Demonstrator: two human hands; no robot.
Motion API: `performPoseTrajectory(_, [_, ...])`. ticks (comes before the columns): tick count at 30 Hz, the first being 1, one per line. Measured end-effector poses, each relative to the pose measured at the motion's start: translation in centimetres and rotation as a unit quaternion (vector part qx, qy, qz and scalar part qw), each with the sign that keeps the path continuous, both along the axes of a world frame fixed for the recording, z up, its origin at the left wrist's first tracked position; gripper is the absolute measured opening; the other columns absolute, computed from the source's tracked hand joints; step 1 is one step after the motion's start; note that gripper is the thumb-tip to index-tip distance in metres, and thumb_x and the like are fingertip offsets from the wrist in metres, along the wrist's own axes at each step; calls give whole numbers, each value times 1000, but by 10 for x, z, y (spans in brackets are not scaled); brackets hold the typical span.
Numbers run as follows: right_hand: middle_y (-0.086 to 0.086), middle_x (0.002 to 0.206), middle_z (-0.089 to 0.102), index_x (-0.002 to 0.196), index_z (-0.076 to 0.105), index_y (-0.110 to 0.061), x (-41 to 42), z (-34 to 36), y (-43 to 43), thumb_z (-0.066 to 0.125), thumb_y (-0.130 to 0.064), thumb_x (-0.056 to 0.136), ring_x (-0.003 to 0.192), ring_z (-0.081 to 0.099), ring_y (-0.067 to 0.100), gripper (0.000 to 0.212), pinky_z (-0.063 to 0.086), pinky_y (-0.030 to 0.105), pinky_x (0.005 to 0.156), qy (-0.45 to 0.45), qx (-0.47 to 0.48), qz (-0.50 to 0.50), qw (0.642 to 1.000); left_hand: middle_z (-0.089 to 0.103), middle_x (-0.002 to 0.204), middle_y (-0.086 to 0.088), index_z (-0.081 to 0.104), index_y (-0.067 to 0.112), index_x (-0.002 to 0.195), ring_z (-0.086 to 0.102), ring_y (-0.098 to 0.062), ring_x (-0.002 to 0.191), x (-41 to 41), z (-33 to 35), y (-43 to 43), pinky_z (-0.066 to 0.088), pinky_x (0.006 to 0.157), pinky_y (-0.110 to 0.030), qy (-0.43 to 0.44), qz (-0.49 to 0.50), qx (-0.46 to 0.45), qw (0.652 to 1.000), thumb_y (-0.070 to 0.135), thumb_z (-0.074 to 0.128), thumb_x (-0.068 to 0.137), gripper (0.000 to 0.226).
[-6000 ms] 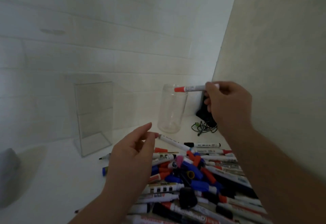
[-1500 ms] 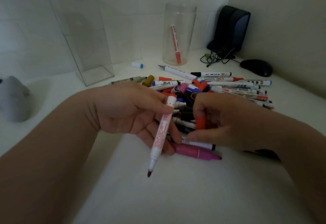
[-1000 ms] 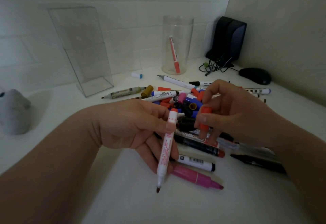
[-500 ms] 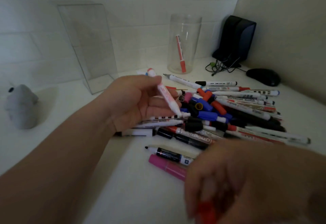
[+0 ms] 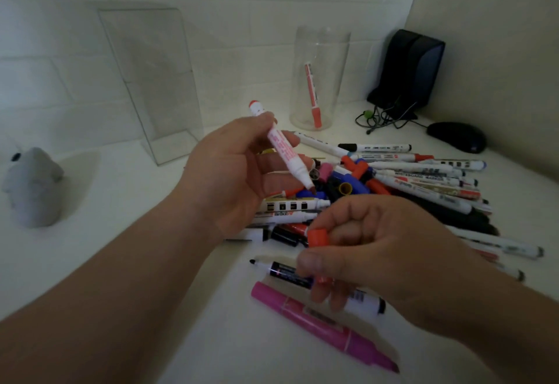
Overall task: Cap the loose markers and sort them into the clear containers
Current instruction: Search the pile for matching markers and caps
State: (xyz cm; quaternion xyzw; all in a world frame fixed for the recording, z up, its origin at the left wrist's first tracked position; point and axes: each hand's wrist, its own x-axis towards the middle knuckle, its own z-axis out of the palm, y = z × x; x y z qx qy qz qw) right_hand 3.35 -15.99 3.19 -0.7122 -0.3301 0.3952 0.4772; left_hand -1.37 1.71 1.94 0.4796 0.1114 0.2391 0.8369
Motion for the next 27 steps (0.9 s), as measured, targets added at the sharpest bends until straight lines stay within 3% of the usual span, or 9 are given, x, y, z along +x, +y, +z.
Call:
performPoseTrajectory(5, [10,78,77,106,56,-12,-6,-4,6,77,-18,59,64,74,30,52,54,27,46,34,78,-78,993,70,73,-8,54,6,96,68,-26,56,-3,0,-5,56,47,-32,-23,-9,66,998,17,52,99,12])
performPoseTrajectory(12, [10,73,76,100,52,-12,-1,-5,4,77,-29,54,56,70,29,55,50,32,46,-39,62,-74,995,71,76,-8,54,6,101,66,-21,53,-4,-1,-7,59,52,-33,-39,-28,105,993,16,53,99,10])
performPoseTrajectory(16, [7,68,74,92,58,-10,2,-7,2,78,-33,53,47,64,16,50,46,20,45,-78,77,-103,989,72,78,-9,55,5,101,69,-22,57,-5,-3,-6,61,56,-34,-42,-45,134,989,21,59,88,20])
performPoseTrajectory(22, [-9,75,75,83,70,-18,11,-13,0,80,-26,63,65,72,9,24,56,16,57,-163,155,-197,954,71,89,-15,59,3,92,71,-29,81,-4,-8,8,62,67,-37,-46,-94,150,983,12,66,88,12])
performPoseTrajectory(25, [-18,84,73,88,71,-26,23,-10,-6,79,-18,74,73,70,-2,18,52,7,60,-229,187,-217,930,69,84,-17,62,1,81,69,-26,69,-10,-3,17,60,62,-30,-27,-109,198,974,0,76,76,15])
performPoseTrajectory(27, [-19,90,73,94,71,-28,32,-7,-12,77,-16,77,80,71,-2,22,53,7,67,-281,191,-180,923,73,81,-17,69,5,82,68,-25,59,-17,3,16,58,59,-27,19,-106,307,945,4,79,70,16])
